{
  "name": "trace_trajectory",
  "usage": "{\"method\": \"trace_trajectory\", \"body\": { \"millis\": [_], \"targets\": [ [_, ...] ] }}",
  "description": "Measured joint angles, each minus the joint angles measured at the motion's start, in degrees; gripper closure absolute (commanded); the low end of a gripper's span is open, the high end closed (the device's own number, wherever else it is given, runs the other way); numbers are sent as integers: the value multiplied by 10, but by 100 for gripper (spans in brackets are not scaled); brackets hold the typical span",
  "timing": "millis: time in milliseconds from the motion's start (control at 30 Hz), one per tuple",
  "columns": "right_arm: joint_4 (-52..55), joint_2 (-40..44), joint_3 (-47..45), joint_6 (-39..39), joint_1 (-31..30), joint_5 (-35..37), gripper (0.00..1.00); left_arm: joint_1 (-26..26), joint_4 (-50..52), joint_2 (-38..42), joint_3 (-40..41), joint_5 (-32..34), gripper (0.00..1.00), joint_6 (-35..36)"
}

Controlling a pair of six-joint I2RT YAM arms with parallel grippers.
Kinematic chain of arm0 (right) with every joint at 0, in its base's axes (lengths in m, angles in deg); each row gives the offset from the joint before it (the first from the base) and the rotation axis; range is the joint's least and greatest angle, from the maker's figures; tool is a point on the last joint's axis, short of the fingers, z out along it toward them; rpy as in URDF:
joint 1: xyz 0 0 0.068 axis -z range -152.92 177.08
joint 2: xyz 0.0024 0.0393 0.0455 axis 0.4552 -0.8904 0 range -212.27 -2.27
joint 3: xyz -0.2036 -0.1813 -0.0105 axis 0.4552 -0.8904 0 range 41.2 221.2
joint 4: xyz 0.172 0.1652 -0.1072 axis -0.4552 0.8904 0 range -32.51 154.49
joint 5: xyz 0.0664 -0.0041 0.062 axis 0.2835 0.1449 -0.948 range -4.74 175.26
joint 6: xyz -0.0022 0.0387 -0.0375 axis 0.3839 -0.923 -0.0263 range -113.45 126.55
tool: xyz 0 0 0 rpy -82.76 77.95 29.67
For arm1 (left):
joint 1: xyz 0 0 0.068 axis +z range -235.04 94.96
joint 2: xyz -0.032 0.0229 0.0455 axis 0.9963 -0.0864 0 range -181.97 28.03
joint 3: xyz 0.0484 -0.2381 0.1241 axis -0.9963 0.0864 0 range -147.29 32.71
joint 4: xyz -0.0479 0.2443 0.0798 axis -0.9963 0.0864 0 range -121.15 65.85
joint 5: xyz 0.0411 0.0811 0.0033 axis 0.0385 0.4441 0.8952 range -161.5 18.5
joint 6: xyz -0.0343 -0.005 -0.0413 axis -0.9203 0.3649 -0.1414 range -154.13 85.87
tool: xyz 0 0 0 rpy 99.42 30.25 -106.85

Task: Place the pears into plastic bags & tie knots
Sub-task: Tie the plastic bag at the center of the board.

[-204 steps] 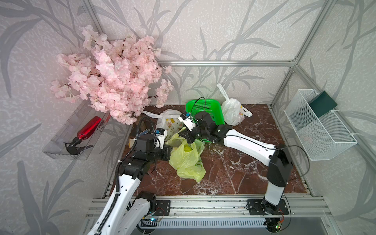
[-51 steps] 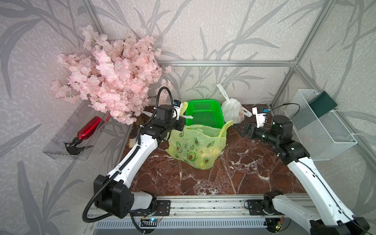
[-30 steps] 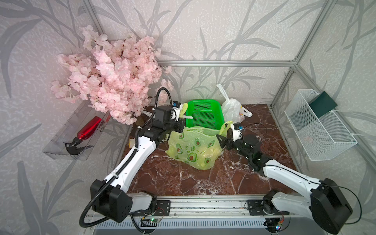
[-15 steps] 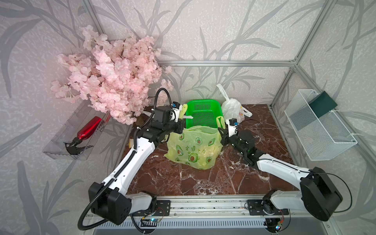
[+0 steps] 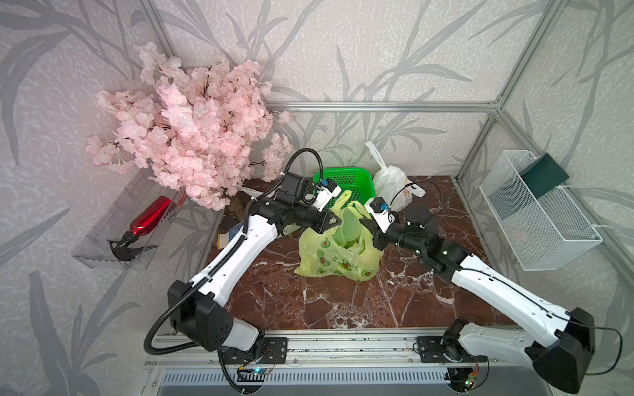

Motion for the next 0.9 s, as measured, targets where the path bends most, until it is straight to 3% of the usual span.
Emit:
{"method": "trace_trajectory", "body": {
  "millis": [133,367,467,600,700,833,900],
  "targets": [
    [31,-51,31,17,-9,-3,100,11,-25,-21,33,-51,87,17],
    [82,-117,97,38,-43,-6,100,24,-80,4,79,-121,59,29],
    [109,-134,119,48,-49,-10,100,30,-93,24,91,-136,53,31],
    [139,-154,144,62,-54,-13,100,36,-115,43,96,-148,52,28],
    [155,-165,157,67,-58,-16,100,39,-127,43,96,-156,61,26],
    [159,-171,165,61,-59,-16,99,42,-124,34,89,-168,92,25],
    [159,-171,165,47,-57,-17,89,42,-118,27,84,-173,99,31]
  ]
}}
